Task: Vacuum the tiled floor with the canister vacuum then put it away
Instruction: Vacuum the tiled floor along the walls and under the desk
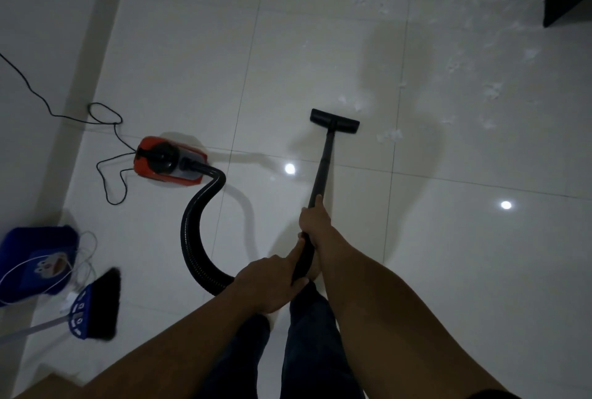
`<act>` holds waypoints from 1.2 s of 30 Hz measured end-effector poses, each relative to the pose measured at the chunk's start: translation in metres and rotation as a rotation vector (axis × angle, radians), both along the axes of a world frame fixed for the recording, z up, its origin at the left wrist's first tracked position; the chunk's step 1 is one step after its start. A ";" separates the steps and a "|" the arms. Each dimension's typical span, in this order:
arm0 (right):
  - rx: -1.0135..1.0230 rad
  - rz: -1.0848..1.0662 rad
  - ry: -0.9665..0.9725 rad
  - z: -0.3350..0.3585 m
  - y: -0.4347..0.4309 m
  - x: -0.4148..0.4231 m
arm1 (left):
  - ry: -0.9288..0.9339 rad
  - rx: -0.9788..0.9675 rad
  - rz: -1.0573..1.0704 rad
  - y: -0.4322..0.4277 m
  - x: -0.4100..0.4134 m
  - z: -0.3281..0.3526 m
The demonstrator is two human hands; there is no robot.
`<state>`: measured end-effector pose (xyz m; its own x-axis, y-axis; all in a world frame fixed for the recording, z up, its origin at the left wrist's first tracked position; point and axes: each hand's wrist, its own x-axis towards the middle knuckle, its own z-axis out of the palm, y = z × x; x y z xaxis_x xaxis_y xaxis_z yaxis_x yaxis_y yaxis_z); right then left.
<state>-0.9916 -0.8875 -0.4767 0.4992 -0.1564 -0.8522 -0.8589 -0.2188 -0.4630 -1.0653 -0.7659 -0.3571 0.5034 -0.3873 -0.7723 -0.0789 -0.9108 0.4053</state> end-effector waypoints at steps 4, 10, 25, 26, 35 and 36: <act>0.027 0.004 0.024 -0.006 -0.022 0.031 | 0.017 -0.015 -0.004 -0.018 0.029 -0.002; -0.037 0.036 0.169 -0.006 -0.040 0.075 | 0.004 0.034 -0.068 -0.038 0.068 -0.001; -0.155 0.025 0.044 -0.005 -0.081 0.164 | 0.033 -0.101 -0.019 -0.065 0.175 0.003; -0.152 -0.001 0.048 -0.004 -0.082 0.173 | 0.032 -0.093 -0.024 -0.066 0.185 0.003; -0.231 0.141 0.036 0.000 -0.102 0.276 | 0.037 -0.138 -0.030 -0.077 0.282 -0.024; -0.237 0.119 0.041 -0.003 -0.105 0.286 | 0.041 -0.145 -0.025 -0.081 0.293 -0.023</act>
<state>-0.7052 -0.9922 -0.4798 0.4915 -0.2962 -0.8190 -0.8378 -0.4176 -0.3517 -0.7720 -0.8467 -0.3800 0.4614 -0.5084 -0.7270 -0.0817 -0.8404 0.5358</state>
